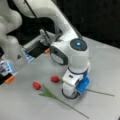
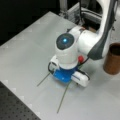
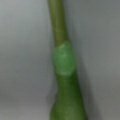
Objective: Flower insertion into a vase
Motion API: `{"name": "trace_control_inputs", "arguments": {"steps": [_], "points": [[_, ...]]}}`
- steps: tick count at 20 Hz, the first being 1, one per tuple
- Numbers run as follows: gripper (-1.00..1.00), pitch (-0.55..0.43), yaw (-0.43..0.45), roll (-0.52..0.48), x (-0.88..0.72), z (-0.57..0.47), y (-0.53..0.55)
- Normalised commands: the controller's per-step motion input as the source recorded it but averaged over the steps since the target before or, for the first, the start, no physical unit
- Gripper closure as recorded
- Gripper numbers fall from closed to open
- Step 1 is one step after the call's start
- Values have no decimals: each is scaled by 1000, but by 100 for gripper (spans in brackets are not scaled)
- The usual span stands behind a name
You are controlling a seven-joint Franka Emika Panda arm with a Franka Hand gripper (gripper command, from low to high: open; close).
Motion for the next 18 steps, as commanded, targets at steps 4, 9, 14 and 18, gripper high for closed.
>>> {"name": "trace_control_inputs", "arguments": {"steps": [4, 9, 14, 18], "points": [[100, 111, -22, -163, 241, -41, 4], [100, 116, -23, -166, 252, -19, 41], [100, 115, -8, -137, 237, -4, 77], [100, 110, -13, -133, 225, -2, 93]]}}
